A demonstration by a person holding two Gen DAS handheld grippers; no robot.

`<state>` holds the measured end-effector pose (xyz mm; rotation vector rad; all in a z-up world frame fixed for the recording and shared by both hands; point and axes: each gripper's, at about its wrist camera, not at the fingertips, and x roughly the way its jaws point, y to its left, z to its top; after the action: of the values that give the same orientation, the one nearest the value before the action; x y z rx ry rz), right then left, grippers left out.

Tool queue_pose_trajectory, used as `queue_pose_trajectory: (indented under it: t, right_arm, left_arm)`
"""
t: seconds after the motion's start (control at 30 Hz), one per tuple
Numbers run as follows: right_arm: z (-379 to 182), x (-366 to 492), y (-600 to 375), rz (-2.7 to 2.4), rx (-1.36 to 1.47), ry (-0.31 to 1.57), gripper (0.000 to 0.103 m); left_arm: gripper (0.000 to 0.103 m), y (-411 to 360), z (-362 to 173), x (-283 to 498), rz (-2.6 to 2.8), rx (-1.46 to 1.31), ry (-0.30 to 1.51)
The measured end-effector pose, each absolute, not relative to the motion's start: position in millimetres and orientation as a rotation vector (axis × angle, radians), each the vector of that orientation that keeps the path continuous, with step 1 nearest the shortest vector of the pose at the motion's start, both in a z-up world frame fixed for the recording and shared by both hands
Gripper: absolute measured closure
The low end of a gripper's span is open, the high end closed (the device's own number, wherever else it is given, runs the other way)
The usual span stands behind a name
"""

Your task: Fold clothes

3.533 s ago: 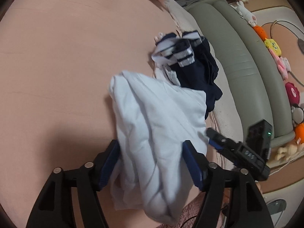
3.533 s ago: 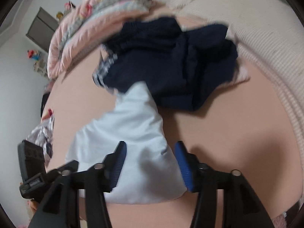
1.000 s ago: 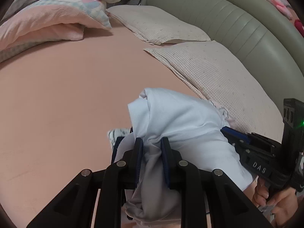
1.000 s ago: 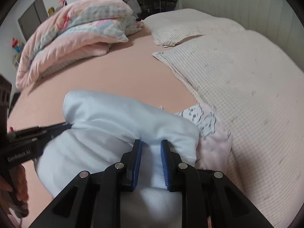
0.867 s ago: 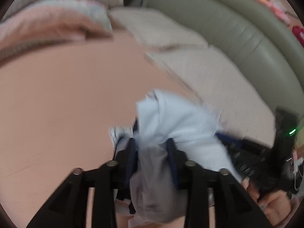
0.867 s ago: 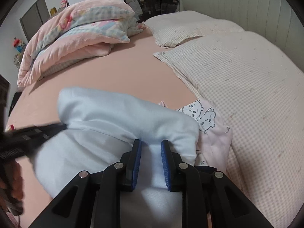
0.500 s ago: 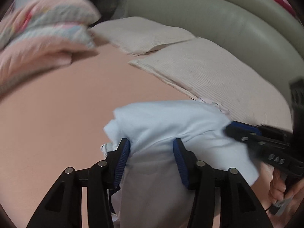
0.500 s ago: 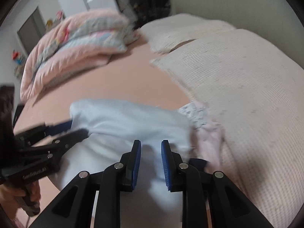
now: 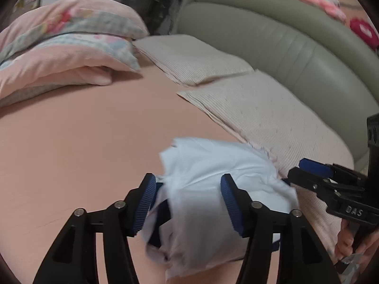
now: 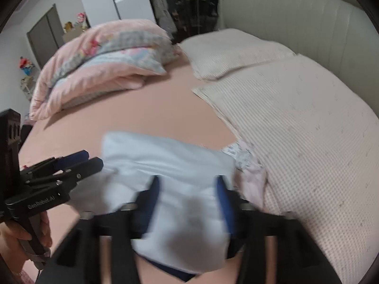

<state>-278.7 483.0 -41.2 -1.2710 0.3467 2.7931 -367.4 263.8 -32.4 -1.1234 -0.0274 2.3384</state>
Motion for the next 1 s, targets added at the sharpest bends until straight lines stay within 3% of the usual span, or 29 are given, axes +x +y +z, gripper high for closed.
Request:
queue_pose_trajectory:
  t: [0.13, 0.33, 0.47, 0.6, 0.7, 1.0]
  right_arm:
    - [-19.5, -281.7, 459.3, 2.778, -1.245, 0.309, 0.04]
    - [-4.0, -298.3, 409.5, 2.819, -1.284, 0.332, 0.039]
    - [5.5, -311.3, 356.8, 2.831, -1.35, 0.308, 0.03]
    - [17.6, -319.2, 297.8, 2.888, -1.394, 0.253, 0.029]
    - [26.4, -314.1, 255.3, 2.906, -1.399, 0.197, 0.018]
    - [52.5, -268.8, 190.3, 2.922, -1.365, 0.097, 0.015]
  left_arm:
    - [0.028, 207.8, -17.4, -368.7, 2.409, -1.161, -0.152]
    - [0.015, 115.7, 9.3, -366.0, 2.576, -1.205, -0.214]
    - [0.014, 59.3, 23.8, -358.5, 2.711, -1.251, -0.257]
    - [0.014, 8.3, 33.8, -341.1, 2.805, -1.249, -0.283]
    - [0.014, -29.4, 42.6, -326.1, 2.855, -1.241, -0.285]
    - [0.013, -79.9, 46.4, -251.2, 2.829, -1.216, -0.313]
